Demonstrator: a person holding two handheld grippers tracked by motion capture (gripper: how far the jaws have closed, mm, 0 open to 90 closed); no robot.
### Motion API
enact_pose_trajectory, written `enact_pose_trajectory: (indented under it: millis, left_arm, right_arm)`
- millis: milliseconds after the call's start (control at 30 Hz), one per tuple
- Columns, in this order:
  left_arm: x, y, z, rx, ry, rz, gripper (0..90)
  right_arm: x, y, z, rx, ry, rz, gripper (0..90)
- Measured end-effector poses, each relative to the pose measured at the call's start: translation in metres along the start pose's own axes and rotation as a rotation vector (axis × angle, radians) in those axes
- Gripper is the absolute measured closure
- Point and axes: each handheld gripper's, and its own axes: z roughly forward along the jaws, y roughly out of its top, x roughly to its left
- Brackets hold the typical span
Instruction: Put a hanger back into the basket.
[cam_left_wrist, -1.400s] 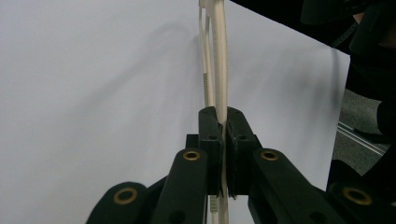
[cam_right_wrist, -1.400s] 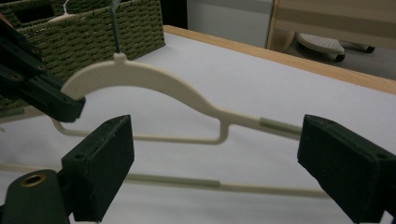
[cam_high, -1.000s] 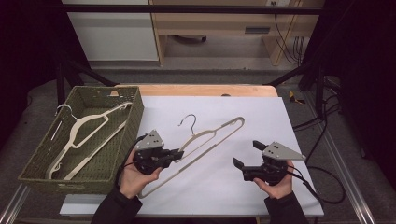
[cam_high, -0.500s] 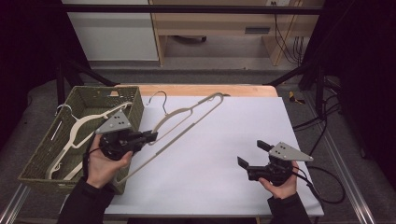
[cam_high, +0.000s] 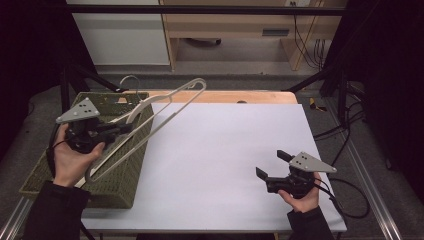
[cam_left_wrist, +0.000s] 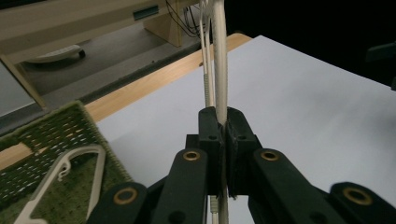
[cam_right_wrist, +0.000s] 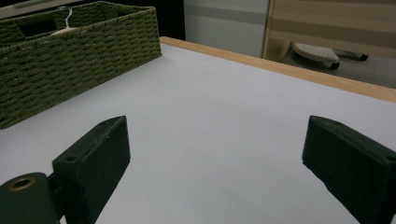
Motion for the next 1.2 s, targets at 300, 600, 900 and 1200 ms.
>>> enact_pose_trajectory:
  millis: [300,600,900,1200]
  left_arm:
    - [0.041,-0.011,-0.03,-0.03,0.06,-0.04,86.2]
    - [0.077,-0.031,-0.041,0.008,0.106,-0.081,86.3]
    - [0.098,-0.048,-0.043,0.034,0.121,-0.096,86.2]
    - [0.114,-0.065,-0.05,0.051,0.148,-0.119,86.2]
  right_arm:
    - [0.0,0.0,0.001,0.001,0.001,-0.007,8.4]
    - [0.0,0.0,0.002,0.006,0.0,-0.002,8.4]
    - [0.001,-0.001,0.003,0.013,-0.001,0.002,8.5]
    - [0.001,-0.001,0.004,0.019,-0.005,-0.001,8.4]
